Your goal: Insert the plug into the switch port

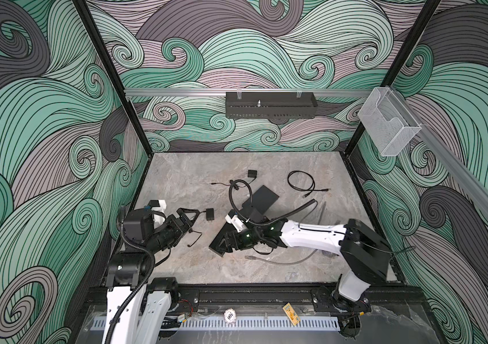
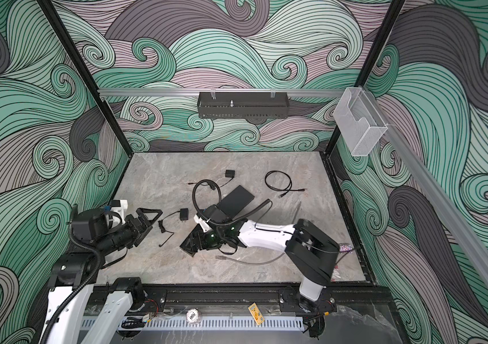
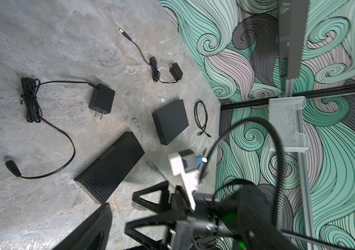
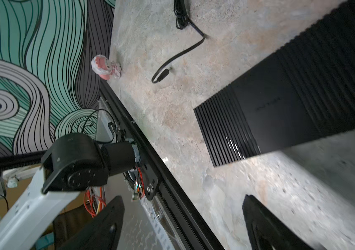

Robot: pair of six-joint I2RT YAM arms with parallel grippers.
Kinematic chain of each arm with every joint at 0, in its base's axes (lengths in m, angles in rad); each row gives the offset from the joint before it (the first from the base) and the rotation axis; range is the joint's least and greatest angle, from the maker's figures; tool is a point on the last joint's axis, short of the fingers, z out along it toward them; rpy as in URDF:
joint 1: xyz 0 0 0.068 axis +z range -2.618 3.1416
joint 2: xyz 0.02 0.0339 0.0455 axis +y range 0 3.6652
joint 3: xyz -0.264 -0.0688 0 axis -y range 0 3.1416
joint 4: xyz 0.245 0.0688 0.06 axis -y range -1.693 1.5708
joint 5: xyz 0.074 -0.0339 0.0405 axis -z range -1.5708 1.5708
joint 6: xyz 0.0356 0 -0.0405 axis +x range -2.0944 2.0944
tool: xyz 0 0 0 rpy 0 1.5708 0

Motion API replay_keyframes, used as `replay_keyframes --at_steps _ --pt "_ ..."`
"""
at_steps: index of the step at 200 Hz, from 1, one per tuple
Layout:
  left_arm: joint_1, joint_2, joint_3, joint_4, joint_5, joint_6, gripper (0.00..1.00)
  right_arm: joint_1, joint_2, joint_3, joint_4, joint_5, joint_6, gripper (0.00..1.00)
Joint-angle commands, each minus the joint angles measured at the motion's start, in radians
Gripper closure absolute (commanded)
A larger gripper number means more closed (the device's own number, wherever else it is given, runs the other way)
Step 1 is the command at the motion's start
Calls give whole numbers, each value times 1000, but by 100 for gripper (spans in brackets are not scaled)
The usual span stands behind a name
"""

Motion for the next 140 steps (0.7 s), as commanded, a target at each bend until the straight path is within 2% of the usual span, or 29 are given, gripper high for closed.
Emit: replay_keyframes --at_steps 1,41,65,109,123,140 --pt "-7 -29 87 -77 14 75 8 28 79 41 179 17 188 13" --pt "-40 -33 115 -130 23 85 8 52 190 167 233 17 276 14" --pt "-59 -38 110 -128 22 92 8 57 252 232 265 13 337 24" --pt "-77 -32 144 -136 6 132 16 59 321 290 257 57 379 32" --pt "-84 -33 150 -141 -4 144 16 58 346 314 247 61 388 37" --pt "-90 -41 148 -141 -10 151 16 59 360 317 257 72 402 38"
